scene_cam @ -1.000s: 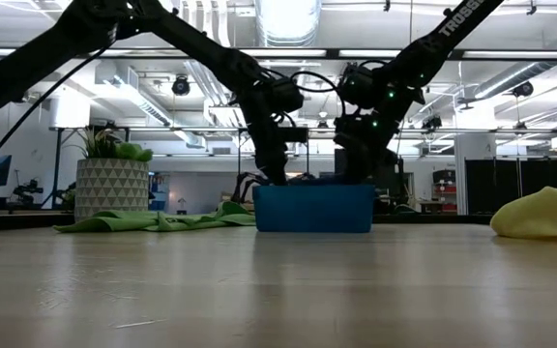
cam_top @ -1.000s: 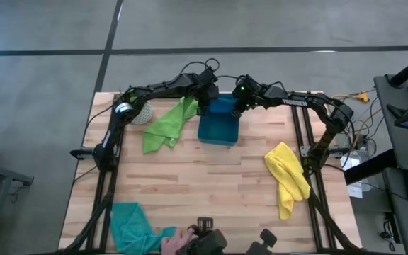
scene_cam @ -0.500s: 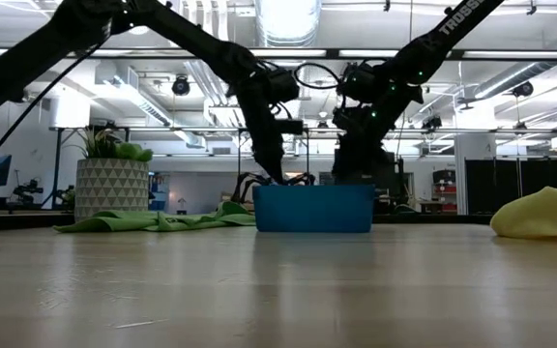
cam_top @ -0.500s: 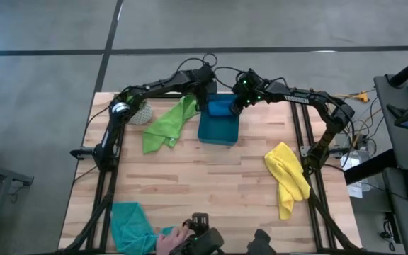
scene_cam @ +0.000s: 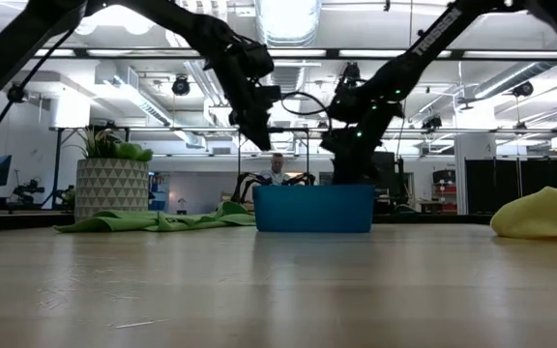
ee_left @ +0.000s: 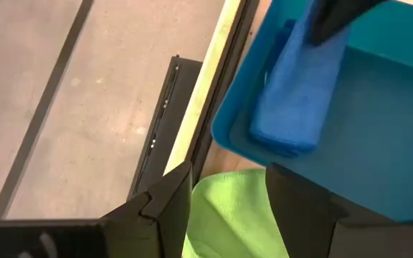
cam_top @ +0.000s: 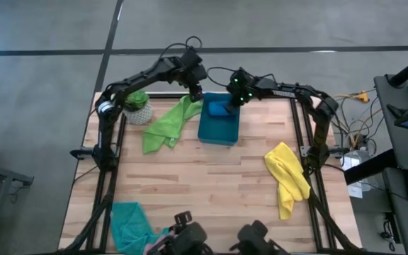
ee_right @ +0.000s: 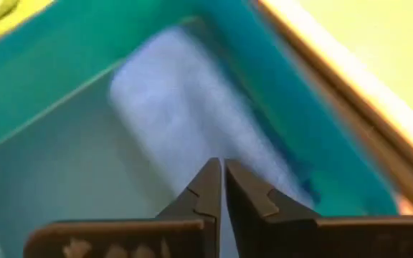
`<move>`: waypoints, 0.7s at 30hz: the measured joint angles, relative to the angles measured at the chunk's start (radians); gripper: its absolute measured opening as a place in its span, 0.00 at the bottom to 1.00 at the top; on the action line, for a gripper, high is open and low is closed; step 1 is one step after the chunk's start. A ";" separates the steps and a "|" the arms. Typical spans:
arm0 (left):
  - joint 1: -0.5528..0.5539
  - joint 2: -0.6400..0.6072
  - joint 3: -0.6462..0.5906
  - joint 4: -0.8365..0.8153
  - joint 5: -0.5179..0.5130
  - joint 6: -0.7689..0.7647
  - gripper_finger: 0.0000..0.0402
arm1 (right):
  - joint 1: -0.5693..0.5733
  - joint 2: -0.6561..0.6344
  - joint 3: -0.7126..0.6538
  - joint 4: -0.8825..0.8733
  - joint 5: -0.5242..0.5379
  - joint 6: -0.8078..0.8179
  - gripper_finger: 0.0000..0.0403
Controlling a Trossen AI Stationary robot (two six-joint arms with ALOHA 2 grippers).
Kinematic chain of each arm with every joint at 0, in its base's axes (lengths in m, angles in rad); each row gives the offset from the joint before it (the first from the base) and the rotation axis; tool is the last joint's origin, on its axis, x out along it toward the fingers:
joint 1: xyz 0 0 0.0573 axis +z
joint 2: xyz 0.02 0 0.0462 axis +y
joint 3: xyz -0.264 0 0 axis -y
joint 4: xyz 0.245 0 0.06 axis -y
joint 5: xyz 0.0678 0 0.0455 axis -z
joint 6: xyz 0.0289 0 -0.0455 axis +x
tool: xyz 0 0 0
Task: Fold microfiber towels
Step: Put the blue microfiber cloth into the blue bin
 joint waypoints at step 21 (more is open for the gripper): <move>0.000 -0.042 0.000 -0.081 0.000 0.006 0.41 | 0.001 0.169 0.340 -0.416 0.178 -0.081 0.02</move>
